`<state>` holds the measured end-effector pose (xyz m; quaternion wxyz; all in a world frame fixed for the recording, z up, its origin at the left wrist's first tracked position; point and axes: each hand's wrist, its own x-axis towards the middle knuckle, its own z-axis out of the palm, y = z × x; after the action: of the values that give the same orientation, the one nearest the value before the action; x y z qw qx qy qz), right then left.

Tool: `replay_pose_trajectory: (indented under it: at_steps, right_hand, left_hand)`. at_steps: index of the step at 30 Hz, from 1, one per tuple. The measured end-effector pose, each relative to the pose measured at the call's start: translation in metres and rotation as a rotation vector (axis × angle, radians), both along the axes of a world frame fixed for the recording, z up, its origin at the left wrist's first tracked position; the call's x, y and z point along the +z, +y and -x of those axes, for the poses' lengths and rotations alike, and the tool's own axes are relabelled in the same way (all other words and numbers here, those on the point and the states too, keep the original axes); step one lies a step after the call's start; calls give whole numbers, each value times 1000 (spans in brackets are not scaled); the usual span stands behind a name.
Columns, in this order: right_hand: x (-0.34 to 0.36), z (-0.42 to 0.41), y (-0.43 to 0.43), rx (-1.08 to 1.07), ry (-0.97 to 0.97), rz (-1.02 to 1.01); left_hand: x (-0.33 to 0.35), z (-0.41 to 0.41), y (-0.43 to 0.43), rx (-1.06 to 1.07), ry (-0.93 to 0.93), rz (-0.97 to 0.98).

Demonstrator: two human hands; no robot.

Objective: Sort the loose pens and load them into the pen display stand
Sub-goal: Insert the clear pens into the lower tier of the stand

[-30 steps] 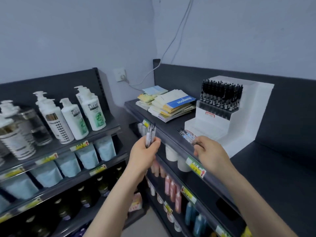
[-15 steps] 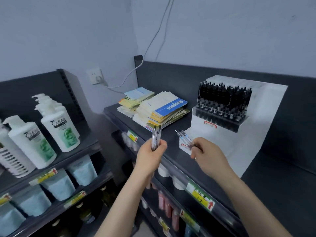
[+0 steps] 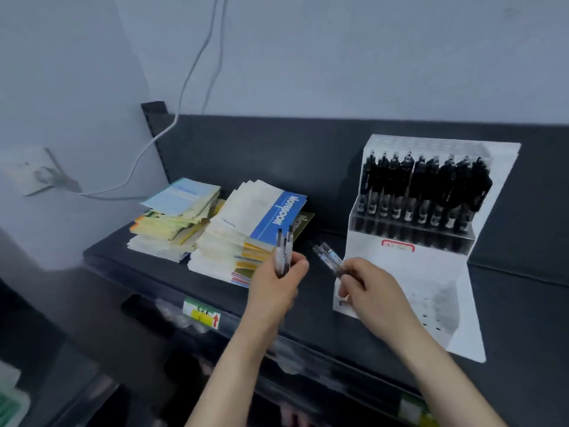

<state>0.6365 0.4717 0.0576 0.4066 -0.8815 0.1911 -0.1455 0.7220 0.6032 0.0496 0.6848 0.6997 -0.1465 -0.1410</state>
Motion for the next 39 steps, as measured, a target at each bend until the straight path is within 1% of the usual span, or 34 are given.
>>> replay_pose_trajectory:
  at_steps: [6, 9, 12, 15, 17, 18, 21, 25, 28, 32, 39]
  right_hand:
    - [-3, -17, 23, -156, 33, -22]
    - [-3, -20, 27, -198, 44, -31]
    - [1, -25, 25, -220, 5, -49]
    - [5, -29, 20, -258, -51, -60]
    - [6, -25, 12, -320, -135, -90]
    - [6, -22, 6, -356, -191, -121]
    - [5, -13, -11, -445, -307, -119]
    - [-1, -12, -23, -551, -438, -223]
    - [-6, -20, -23, -613, -521, -275]
    - [-8, -36, -17, -647, -577, -281]
    - [-12, -56, -9, -713, -548, -153]
  left_hand:
    - [-8, -31, -9, -186, 26, -26]
    - [-8, -36, -16, -244, 99, 27]
    - [0, -38, -23, -271, 120, 85]
    - [6, -41, -31, -248, 142, 125]
    - [9, -41, -33, -191, 139, 148]
    - [10, -42, -32, -153, 126, 147]
    - [10, -49, -32, -31, 54, 152]
    - [5, -53, -40, 62, -37, 168]
    - [-1, -51, -44, 74, -41, 163]
    - [-7, -59, -40, 46, -32, 152]
    - [-11, -78, -33, -34, 1, 137]
